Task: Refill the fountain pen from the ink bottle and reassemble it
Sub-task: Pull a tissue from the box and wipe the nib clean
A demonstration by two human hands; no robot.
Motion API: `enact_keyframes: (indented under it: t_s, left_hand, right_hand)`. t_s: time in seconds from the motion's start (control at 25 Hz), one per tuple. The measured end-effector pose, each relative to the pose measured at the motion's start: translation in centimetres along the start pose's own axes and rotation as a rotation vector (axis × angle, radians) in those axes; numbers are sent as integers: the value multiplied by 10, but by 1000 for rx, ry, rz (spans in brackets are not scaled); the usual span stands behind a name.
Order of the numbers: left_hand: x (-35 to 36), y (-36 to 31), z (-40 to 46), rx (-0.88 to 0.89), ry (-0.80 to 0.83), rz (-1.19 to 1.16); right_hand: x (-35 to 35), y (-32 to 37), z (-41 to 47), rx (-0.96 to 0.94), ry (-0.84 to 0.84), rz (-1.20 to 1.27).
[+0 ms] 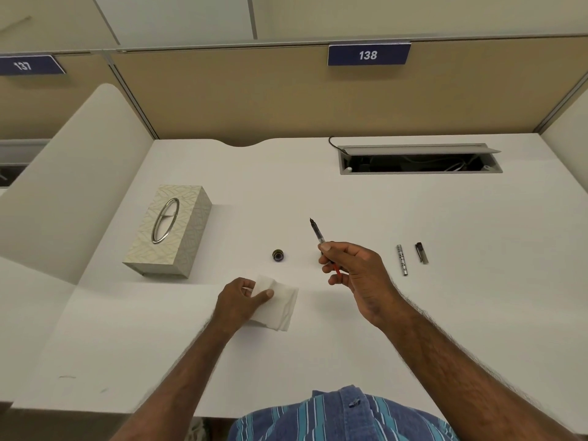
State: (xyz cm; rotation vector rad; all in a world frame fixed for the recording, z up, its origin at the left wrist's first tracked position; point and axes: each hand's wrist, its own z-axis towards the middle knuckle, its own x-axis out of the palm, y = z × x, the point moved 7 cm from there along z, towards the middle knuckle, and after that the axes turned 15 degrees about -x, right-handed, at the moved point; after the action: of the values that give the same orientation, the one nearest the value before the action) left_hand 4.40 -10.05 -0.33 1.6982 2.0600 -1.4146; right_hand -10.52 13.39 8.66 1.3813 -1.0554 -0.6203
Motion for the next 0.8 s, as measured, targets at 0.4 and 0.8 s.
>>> enact_keyframes:
  t_s: [0.4,0.8]
  left_hand:
    - [17,-23,-38,445,-303,346]
    - [70,-6,-60,539,-239,646]
  right_hand:
    - [3,3,0,-9,4,-10]
    - [2,0,0,-3,8,-13]
